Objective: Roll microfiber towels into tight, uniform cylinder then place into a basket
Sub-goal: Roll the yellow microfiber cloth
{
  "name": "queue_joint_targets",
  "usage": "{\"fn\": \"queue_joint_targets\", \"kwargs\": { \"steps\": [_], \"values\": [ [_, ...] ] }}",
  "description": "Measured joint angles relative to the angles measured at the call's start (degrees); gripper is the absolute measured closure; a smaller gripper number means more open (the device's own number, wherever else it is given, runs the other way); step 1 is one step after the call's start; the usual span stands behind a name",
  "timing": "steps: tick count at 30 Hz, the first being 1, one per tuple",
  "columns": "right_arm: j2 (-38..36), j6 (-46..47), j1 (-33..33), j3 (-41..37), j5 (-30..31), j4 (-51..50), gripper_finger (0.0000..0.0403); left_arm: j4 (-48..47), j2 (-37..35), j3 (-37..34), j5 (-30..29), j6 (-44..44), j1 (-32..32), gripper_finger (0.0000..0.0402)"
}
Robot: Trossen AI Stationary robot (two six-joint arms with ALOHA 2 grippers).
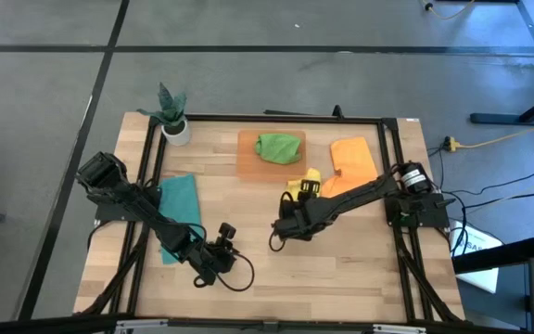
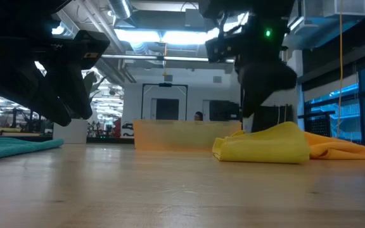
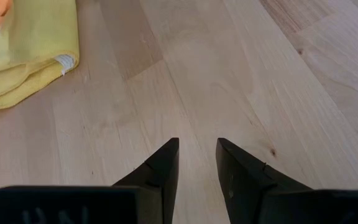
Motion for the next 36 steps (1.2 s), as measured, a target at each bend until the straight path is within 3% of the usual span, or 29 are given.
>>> {"fn": "queue_joint_targets", "kwargs": {
  "steps": [7,13,20,36],
  "values": [
    [0.0,1.0,5.9,4.5,-4.9,-3.3,0.0242,0.0,0.0,0.0,0.0,-0.2,0.0,0.0303],
    [0.0,-0.1,11.5,-1.0,-7.6,2.0,0.0242,0.0,0.0,0.0,0.0,-0.2,0.0,0.0303],
    [0.0,-1.3,13.0,-11.0,-7.6,15.3,0.0242,0.0,0.0,0.0,0.0,-0.1,0.0,0.0303],
    [0.0,-2.7,12.8,-14.6,1.4,17.1,0.0242,0.0,0.0,0.0,0.0,0.2,0.0,0.0303]
  ]
}}
